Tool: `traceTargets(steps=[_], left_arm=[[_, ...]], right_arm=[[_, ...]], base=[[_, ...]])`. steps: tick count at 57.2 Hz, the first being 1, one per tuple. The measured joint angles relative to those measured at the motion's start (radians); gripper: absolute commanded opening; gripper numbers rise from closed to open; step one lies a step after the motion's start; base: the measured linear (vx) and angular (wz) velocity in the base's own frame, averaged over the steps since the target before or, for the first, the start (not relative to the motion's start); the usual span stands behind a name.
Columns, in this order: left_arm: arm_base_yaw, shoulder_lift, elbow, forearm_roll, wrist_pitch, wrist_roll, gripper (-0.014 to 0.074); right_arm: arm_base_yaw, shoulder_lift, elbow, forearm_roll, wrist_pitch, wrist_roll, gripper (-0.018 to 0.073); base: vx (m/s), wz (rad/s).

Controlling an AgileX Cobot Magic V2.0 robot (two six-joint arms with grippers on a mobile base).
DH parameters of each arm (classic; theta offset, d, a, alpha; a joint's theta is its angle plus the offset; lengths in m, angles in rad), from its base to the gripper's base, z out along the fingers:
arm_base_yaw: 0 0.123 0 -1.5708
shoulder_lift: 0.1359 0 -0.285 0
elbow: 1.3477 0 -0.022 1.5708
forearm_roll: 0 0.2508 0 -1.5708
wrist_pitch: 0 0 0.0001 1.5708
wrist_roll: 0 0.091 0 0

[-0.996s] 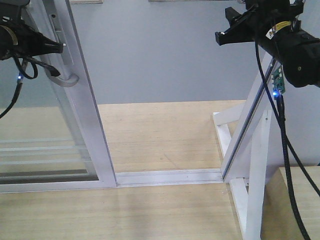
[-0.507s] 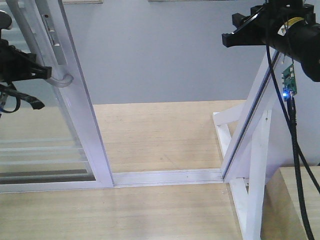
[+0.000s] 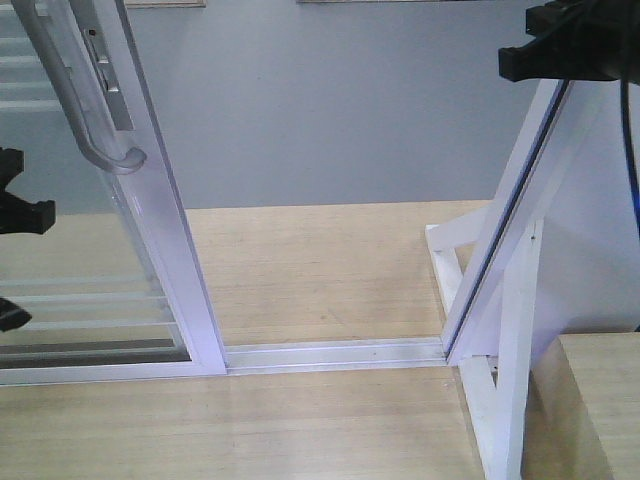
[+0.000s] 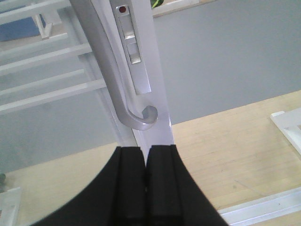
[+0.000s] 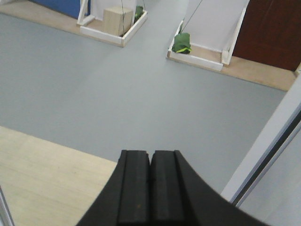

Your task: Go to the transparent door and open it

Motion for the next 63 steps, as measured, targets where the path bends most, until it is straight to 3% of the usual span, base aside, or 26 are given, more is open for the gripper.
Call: traceTargets(steps=[14, 25, 34, 42, 53, 63], left_arm=[[0.0, -0.207, 0.097, -0.002, 0.076, 0.0, -0.0008], [0.0, -0.38, 0.177, -0.074, 0.129, 0.014, -0.0008], [0.0, -0.507, 0.233, -0.201, 0.187, 0.087, -0.0008], [0.0, -0.59, 0.26, -0.362, 0.259, 0.234, -0.0008], [0.0, -0.623, 0.266, -0.578, 0.272, 0.352, -0.0008], [0.0, -0.623, 0.273, -0.636, 0.279, 0.363, -0.0006]], right_arm=[[0.0, -0.295, 0.257, 0.014, -0.055, 0.0, -0.0006], [0.0, -0.581, 0.467, 0.017, -0.058, 0.0, -0.0006], [0.0, -0.821, 0.603, 0.028, -0.009, 0.002, -0.0006], [0.0, -0.99, 0.713, 0.048, 0.062, 0.005, -0.0006], [0.0, -1.073, 0.81, 0.044, 0.061, 0.005, -0.0006], [0.0, -1.075, 0.822, 0.042, 0.048, 0.005, -0.0006]], base=[[0.0, 0.0], [0.0, 0.0], [0.0, 0.0], [0.0, 0.0], [0.0, 0.0], [0.0, 0.0]])
